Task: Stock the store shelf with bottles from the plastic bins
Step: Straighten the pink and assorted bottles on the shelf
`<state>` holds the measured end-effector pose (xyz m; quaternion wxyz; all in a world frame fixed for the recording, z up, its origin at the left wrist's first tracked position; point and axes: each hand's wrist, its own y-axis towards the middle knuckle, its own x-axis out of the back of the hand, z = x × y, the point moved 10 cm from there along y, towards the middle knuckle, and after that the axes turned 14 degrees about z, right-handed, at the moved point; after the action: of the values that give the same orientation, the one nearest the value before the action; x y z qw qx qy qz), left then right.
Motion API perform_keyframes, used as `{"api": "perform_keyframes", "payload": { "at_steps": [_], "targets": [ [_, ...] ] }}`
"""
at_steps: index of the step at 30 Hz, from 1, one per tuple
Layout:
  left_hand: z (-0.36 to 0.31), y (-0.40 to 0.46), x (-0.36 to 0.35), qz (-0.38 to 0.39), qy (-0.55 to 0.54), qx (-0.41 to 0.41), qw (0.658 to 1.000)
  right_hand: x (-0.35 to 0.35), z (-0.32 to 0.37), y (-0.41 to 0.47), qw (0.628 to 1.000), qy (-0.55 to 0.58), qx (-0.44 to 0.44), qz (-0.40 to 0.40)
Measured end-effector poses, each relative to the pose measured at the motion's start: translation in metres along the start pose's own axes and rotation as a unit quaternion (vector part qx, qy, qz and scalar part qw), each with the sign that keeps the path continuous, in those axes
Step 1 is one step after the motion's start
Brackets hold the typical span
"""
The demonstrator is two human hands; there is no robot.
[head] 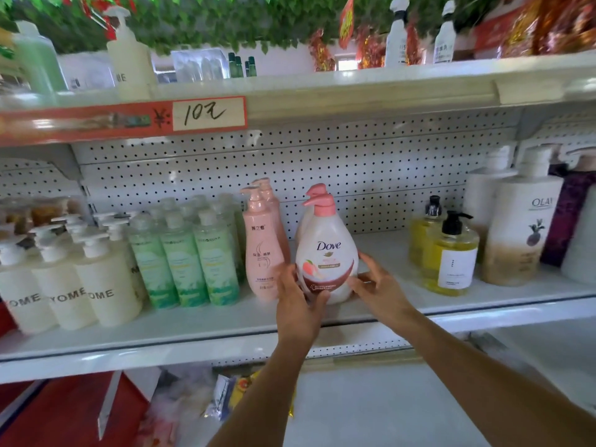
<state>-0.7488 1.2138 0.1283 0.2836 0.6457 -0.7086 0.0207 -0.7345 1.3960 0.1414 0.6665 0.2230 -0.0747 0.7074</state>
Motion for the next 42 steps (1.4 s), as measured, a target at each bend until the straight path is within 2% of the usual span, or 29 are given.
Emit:
{"api": "perform_keyframes", "payload": {
  "at_steps": [7,14,18,23,26,29,31,35,42],
  "targets": [
    [-0.011,-0.006,0.000,-0.004,0.018,-0.012,1.000,-0.008,0.001,-0.013,1.000,0.004,-0.011,0.015],
    [-0.020,-0.034,-0.009,-0.058,0.034,-0.002,0.998,0.019,-0.003,-0.022,0.999,-0.036,-0.026,0.020],
    [-0.057,-0.045,-0.031,-0.095,0.086,-0.069,0.989,0.056,0.005,-0.028,0.998,-0.064,0.006,0.007],
    [-0.101,-0.032,-0.105,-0.006,0.098,-0.119,0.988,0.117,0.010,-0.055,0.990,-0.054,0.099,-0.079],
    [-0.109,-0.021,-0.142,0.025,0.062,-0.097,0.993,0.156,0.000,-0.073,0.980,-0.063,0.136,-0.134],
    [-0.109,-0.007,-0.165,0.028,0.023,-0.058,0.998,0.186,-0.020,-0.082,0.976,-0.074,0.125,-0.165],
    [-0.108,0.002,-0.177,0.045,0.002,-0.039,0.998,0.193,-0.033,-0.079,0.980,-0.075,0.108,-0.146],
    [-0.105,0.015,-0.193,0.087,-0.022,0.001,0.996,0.180,-0.055,-0.056,0.998,-0.018,0.046,-0.029],
    [-0.111,0.036,-0.196,0.108,-0.029,-0.013,0.994,0.177,-0.060,-0.038,0.999,-0.018,0.021,-0.033]
  ]
}}
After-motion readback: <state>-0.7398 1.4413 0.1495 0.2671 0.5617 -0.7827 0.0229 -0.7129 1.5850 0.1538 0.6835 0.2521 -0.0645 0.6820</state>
